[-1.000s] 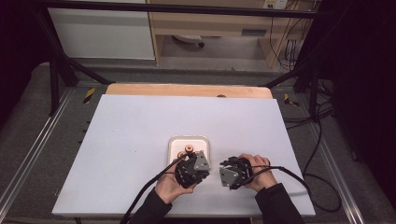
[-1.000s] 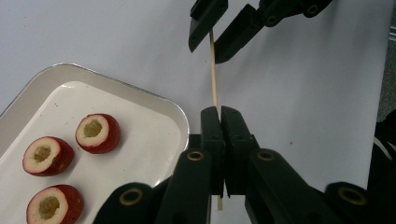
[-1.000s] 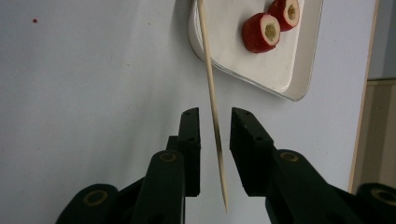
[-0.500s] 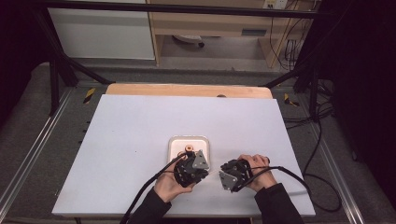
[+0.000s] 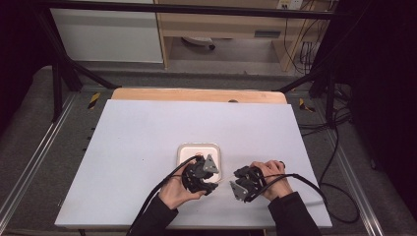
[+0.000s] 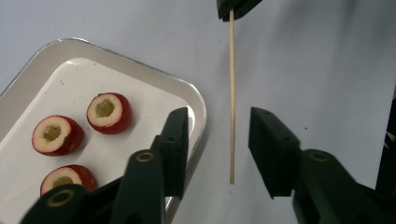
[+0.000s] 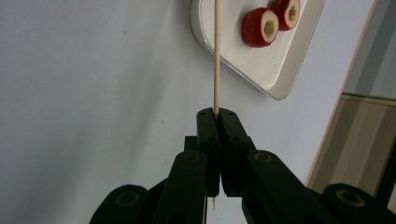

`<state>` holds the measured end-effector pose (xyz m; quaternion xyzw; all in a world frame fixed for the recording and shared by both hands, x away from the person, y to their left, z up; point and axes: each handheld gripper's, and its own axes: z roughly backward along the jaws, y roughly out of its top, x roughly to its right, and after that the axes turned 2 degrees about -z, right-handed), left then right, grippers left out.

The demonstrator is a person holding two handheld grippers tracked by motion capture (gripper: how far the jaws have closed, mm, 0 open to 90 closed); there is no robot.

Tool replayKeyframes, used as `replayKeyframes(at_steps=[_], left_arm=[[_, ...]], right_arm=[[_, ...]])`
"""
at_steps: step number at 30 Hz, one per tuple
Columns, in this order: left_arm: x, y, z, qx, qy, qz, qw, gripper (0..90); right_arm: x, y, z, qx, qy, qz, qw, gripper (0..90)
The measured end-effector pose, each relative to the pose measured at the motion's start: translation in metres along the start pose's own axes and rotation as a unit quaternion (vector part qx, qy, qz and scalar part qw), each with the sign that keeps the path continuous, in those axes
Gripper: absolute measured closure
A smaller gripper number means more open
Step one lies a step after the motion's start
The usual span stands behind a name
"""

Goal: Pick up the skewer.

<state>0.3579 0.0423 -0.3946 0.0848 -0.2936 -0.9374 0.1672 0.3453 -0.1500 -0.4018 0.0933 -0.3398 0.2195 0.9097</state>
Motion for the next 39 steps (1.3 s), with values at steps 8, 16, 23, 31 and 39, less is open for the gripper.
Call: replayKeyframes(at_steps=[8, 16, 23, 31, 39], left_arm=[[-0.001, 0.013, -0.013, -0.041, -0.021, 0.009, 0.9989, 50.0], [0.0, 0.023, -0.026, -0.069, -0.022, -0.002, 0.9974, 75.1], [0.001, 0.026, -0.028, -0.068, -0.018, 0.005, 0.9975, 87.0], [0.002, 0.024, -0.027, -0.065, -0.003, 0.01, 0.9978, 88.7], [-0.001, 0.011, -0.02, -0.048, 0.012, 0.018, 0.9986, 88.7]], right_arm=[[0.005, 0.008, 0.002, -0.013, -0.006, 0.02, 0.9997, 89.1], [0.005, 0.013, 0.0, -0.019, -0.009, 0.051, 0.9985, 89.1], [0.003, 0.016, -0.002, -0.022, -0.008, 0.06, 0.9979, 89.1], [0.004, 0.018, 0.0, -0.02, -0.012, 0.058, 0.998, 88.6], [0.009, 0.009, 0.003, -0.01, -0.016, -0.08, 0.9966, 64.3]])
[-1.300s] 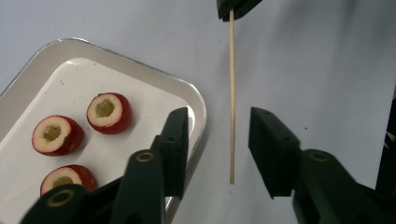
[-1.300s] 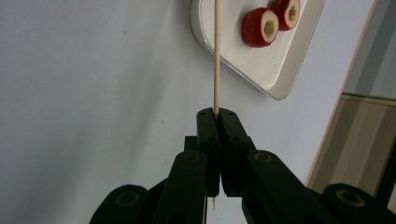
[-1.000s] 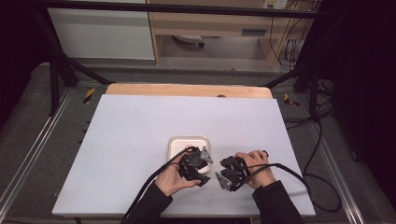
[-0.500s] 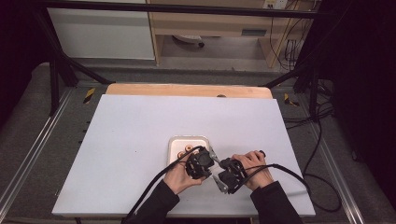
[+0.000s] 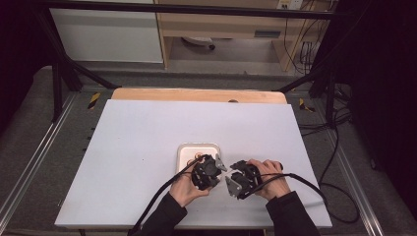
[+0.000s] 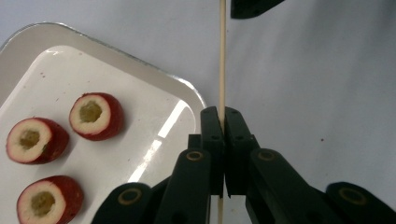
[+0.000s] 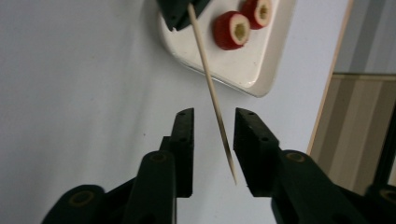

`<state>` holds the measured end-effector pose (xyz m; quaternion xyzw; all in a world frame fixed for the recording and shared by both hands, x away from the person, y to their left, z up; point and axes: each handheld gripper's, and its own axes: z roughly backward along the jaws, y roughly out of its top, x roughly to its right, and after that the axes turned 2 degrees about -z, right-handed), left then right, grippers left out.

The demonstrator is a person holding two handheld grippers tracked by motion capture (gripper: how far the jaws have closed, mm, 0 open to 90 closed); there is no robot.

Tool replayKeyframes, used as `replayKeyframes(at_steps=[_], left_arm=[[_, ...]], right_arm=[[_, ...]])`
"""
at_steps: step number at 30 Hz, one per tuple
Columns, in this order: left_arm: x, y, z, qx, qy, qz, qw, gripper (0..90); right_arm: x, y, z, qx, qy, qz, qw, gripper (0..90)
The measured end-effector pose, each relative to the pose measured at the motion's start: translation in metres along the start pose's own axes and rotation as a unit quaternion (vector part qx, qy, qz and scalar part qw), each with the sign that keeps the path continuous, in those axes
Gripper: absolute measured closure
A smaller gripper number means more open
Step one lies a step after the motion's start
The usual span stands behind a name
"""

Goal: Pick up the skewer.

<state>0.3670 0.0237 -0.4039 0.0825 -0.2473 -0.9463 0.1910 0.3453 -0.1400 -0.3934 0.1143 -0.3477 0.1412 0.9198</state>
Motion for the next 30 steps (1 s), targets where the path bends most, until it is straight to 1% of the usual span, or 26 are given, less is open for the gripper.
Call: replayKeyframes(at_steps=[1, 2, 3, 5, 7, 8, 10, 11, 12, 13, 14, 16, 18, 19, 20, 21, 22, 23, 24, 25, 28, 29, 30], left_arm=[[-0.001, -0.003, 0.001, 0.002, 0.005, 0.002, 1.0, 88.7], [-0.001, -0.003, 0.001, 0.002, 0.005, 0.002, 1.0, 88.7], [-0.001, -0.005, 0.001, 0.006, 0.008, 0.006, 0.9999, 88.7], [-0.003, -0.014, 0.006, 0.017, 0.009, 0.012, 0.9997, 88.7], [-0.003, -0.016, 0.008, 0.02, 0.01, 0.014, 0.9997, 88.7], [-0.003, -0.021, 0.011, 0.028, 0.013, 0.019, 0.9993, 88.7], [-0.003, -0.023, 0.012, 0.03, 0.015, 0.021, 0.9992, 88.6], [-0.003, -0.026, 0.013, 0.034, 0.015, 0.024, 0.999, 88.6], [-0.003, -0.028, 0.014, 0.041, 0.014, 0.027, 0.9987, 88.6], [-0.004, -0.033, 0.017, 0.049, 0.017, 0.034, 0.9981, 88.6], [-0.004, -0.033, 0.017, 0.049, 0.017, 0.034, 0.9981, 88.6], [-0.005, -0.038, 0.019, 0.059, 0.018, 0.043, 0.9972, 88.6], [-0.005, -0.043, 0.02, 0.068, 0.023, 0.049, 0.9962, 88.6], [-0.006, -0.045, 0.022, 0.075, 0.025, 0.054, 0.9954, 88.6], [-0.006, -0.048, 0.023, 0.083, 0.027, 0.059, 0.9944, 88.6], [-0.006, -0.051, 0.025, 0.091, 0.03, 0.062, 0.9934, 88.6], [-0.005, -0.055, 0.026, 0.1, 0.035, 0.067, 0.9921, 88.6], [-0.005, -0.058, 0.028, 0.107, 0.039, 0.071, 0.9909, 88.6], [-0.005, -0.062, 0.03, 0.116, 0.042, 0.078, 0.9893, 88.6], [-0.005, -0.066, 0.032, 0.123, 0.045, 0.084, 0.9878, 88.6], [-0.005, -0.077, 0.036, 0.146, 0.053, 0.102, 0.9825, 88.6], [-0.005, -0.08, 0.038, 0.153, 0.056, 0.108, 0.9806, 88.5], [-0.005, -0.083, 0.039, 0.159, 0.059, 0.111, 0.9793, 88.5]], right_arm=[[0.002, -0.003, 0.0, 0.013, 0.0, -0.02, 0.9997, 60.5], [0.003, -0.005, 0.001, 0.021, 0.0, -0.045, 0.9988, 57.0], [0.004, -0.008, 0.002, 0.026, -0.001, -0.066, 0.9975, 52.9], [0.005, -0.013, 0.004, 0.036, -0.001, -0.109, 0.9934, 46.8], [0.007, -0.019, 0.005, 0.045, 0.004, -0.156, 0.9866, 42.7], [0.007, -0.022, 0.005, 0.052, 0.005, -0.179, 0.9824, 39.9], [0.007, -0.028, 0.005, 0.065, 0.011, -0.224, 0.9723, 36.6], [0.007, -0.028, 0.005, 0.065, 0.011, -0.224, 0.9723, 36.6], [0.006, -0.033, 0.004, 0.078, 0.018, -0.263, 0.9615, 33.5], [0.006, -0.036, 0.004, 0.078, 0.024, -0.283, 0.9558, 32.1], [0.005, -0.038, 0.003, 0.08, 0.027, -0.301, 0.9499, 30.9], [0.004, -0.043, 0.002, 0.084, 0.03, -0.333, 0.9389, 28.6], [0.002, -0.047, 0.002, 0.087, 0.036, -0.366, 0.926, 26.4], [0.002, -0.05, 0.002, 0.09, 0.038, -0.379, 0.9201, 25.3], [0.002, -0.05, 0.002, 0.09, 0.038, -0.379, 0.9201, 25.3], [0.001, -0.052, 0.002, 0.09, 0.039, -0.391, 0.9152, 24.0], [0.0, -0.056, 0.001, 0.094, 0.045, -0.418, 0.9022, 19.8], [0.0, -0.056, 0.001, 0.094, 0.045, -0.418, 0.9022, 19.8], [0.0, -0.058, 0.0, 0.095, 0.049, -0.434, 0.8943, 18.6], [-0.001, -0.059, -0.001, 0.092, 0.056, -0.448, 0.8874, 16.9], [-0.002, -0.062, -0.004, 0.09, 0.068, -0.479, 0.8706, 10.4], [-0.002, -0.063, -0.005, 0.09, 0.069, -0.487, 0.8663, 8.9], [-0.001, -0.063, -0.006, 0.088, 0.072, -0.494, 0.8623, 7.2]])
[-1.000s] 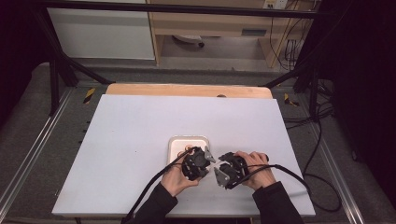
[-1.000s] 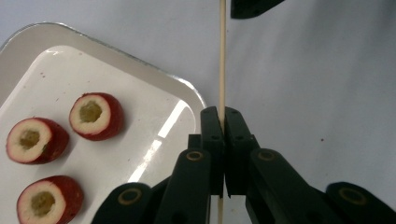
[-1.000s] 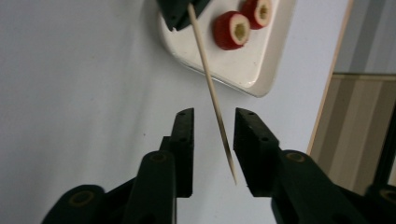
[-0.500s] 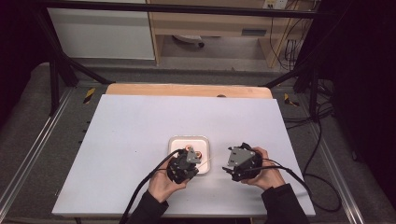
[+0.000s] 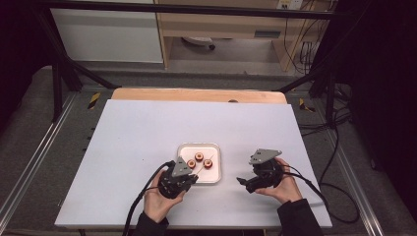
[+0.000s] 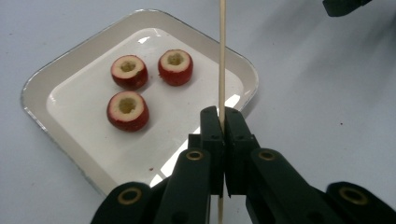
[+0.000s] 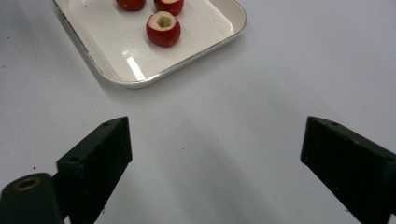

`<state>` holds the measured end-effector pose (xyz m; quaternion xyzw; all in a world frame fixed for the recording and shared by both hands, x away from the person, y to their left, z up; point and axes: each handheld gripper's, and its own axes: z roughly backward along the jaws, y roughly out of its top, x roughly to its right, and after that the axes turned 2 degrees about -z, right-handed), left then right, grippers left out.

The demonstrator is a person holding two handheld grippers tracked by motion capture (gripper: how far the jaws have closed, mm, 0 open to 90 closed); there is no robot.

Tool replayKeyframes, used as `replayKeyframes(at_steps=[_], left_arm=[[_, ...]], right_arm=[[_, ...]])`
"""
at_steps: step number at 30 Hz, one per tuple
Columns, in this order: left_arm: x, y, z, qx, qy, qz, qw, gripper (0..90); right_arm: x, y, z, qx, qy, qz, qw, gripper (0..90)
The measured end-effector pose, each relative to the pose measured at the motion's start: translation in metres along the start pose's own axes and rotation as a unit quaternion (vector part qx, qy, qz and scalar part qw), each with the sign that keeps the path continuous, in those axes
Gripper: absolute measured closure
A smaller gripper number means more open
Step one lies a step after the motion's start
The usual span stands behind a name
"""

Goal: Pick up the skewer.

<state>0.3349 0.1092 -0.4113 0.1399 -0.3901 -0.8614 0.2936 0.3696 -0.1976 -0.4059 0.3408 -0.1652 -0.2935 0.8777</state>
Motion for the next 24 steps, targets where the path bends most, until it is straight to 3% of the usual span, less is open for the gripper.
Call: replayKeyframes(at_steps=[8, 24], left_arm=[[-0.005, -0.014, 0.015, 0.046, 0.021, 0.022, 0.9984, 88.5], [-0.013, -0.035, 0.024, 0.081, 0.027, 0.05, 0.9951, 88.5]], right_arm=[[0.002, 0.008, -0.002, 0.011, 0.008, -0.048, 0.9987, 3.8], [-0.012, 0.048, -0.023, -0.017, 0.016, -0.06, 0.9979, 1.2]])
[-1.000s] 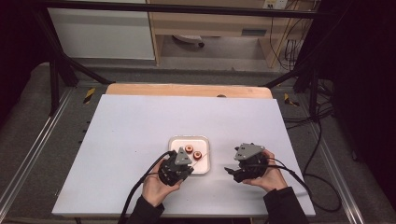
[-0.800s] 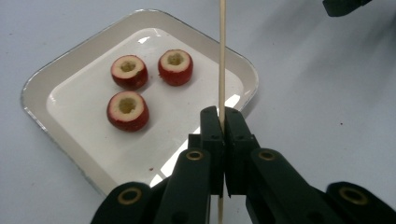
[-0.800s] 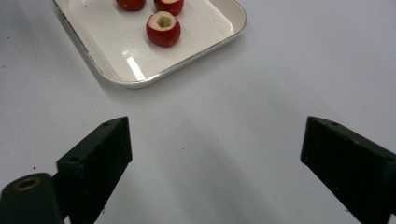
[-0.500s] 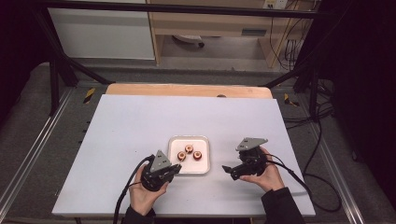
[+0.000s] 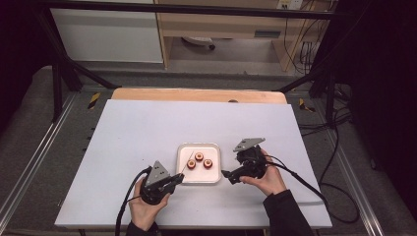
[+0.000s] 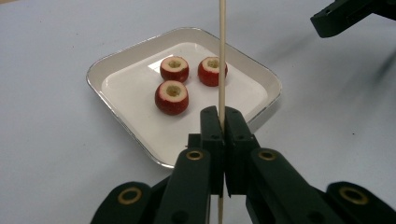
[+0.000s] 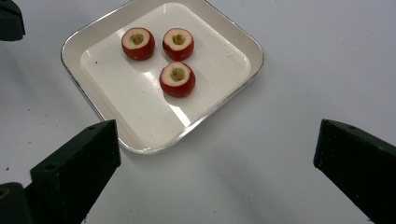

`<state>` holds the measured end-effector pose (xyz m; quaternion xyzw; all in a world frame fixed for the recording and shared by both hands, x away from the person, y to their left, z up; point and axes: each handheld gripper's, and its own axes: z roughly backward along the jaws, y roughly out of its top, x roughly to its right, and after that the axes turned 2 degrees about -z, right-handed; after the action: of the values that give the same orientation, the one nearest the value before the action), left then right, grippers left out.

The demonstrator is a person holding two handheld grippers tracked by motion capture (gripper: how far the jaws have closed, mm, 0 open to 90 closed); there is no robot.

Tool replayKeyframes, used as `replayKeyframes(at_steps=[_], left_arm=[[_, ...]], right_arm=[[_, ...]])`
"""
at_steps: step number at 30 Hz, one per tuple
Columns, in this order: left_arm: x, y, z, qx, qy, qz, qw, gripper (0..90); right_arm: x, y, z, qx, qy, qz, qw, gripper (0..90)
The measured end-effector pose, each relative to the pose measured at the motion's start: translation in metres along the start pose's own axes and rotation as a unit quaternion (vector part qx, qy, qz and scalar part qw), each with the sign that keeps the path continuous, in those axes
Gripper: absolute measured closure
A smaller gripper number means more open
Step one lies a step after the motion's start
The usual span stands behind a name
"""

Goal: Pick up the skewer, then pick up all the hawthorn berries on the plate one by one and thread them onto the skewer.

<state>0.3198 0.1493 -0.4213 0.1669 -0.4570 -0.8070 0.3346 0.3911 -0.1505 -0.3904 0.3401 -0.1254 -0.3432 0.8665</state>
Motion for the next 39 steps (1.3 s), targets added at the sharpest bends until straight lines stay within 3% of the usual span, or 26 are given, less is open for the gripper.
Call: replayKeyframes(at_steps=[12, 20, 26, 28, 39], left_arm=[[-0.002, -0.007, 0.003, 0.01, 0.0, 0.007, 0.9999, 88.5], [-0.007, -0.008, 0.007, 0.014, 0.001, 0.01, 0.9999, 88.5], [-0.008, -0.008, 0.007, 0.013, 0.0, 0.009, 0.9999, 88.5], [-0.008, -0.008, 0.006, 0.013, 0.0, 0.009, 0.9999, 88.5], [-0.006, -0.008, 0.002, 0.009, -0.006, 0.006, 0.9999, 88.6]], right_arm=[[-0.007, 0.026, -0.021, -0.019, 0.006, 0.005, 0.9998, 1.8], [-0.011, 0.041, -0.037, -0.038, 0.03, 0.036, 0.9982, 3.8], [-0.014, 0.05, -0.05, -0.065, 0.054, 0.066, 0.9942, 8.5], [-0.015, 0.055, -0.056, -0.08, 0.064, 0.081, 0.9914, 13.1], [-0.013, 0.062, -0.072, -0.136, 0.086, 0.099, 0.982, 29.4]])
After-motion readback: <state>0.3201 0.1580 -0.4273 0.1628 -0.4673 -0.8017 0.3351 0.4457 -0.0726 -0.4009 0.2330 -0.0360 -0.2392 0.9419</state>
